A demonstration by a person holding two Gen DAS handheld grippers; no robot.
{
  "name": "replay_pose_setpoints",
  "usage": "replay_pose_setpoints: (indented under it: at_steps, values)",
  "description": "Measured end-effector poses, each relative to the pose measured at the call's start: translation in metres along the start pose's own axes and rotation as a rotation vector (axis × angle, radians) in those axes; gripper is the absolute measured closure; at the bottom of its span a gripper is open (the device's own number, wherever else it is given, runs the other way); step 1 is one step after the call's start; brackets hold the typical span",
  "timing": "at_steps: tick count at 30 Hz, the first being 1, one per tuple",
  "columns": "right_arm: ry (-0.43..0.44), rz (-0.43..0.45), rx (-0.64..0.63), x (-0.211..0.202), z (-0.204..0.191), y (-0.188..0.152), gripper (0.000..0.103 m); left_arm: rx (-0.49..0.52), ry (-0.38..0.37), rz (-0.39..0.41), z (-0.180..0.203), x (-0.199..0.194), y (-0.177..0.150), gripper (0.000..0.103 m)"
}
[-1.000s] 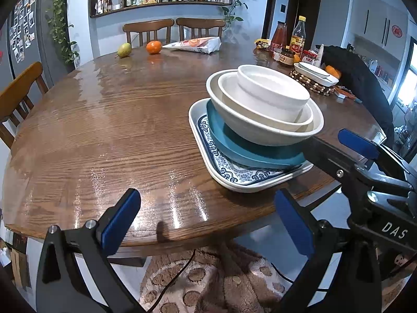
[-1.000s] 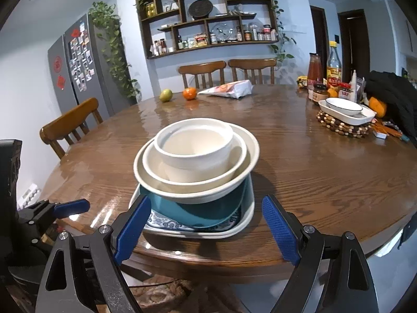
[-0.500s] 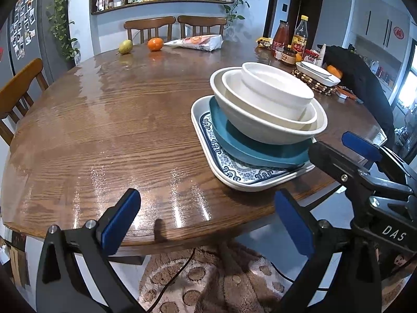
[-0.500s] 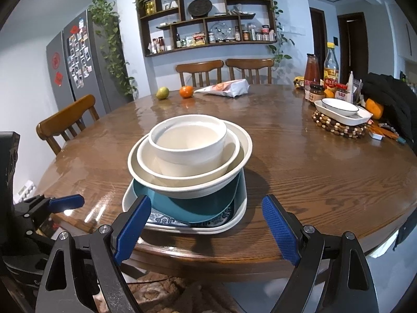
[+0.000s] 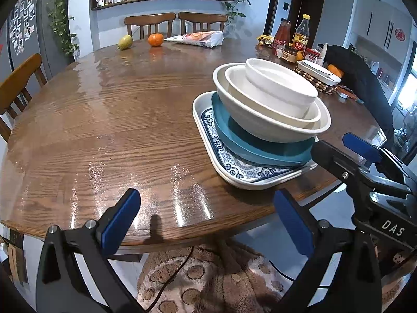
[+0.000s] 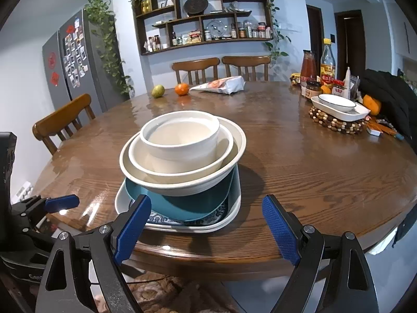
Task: Organize plates and bowls
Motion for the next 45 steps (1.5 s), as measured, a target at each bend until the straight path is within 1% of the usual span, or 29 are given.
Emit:
replay_pose_setpoints:
  at_steps: [45]
  values:
    - [0.004, -0.008, 0.002, 0.0052, -0.003, -0.0014, 0.015, 0.011, -0.005, 0.002, 0.0006, -0.0022, -0.0002, 0.001]
Point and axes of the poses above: each gripper's, at about its wrist camera, not at the fingertips, and x roughly the way its jaws point, z to its right, y to its top, the point moved 2 cm from there along x, roughly the way its jaws point, and after that the axes turned 13 degrees about -z, right-handed, at the moved point
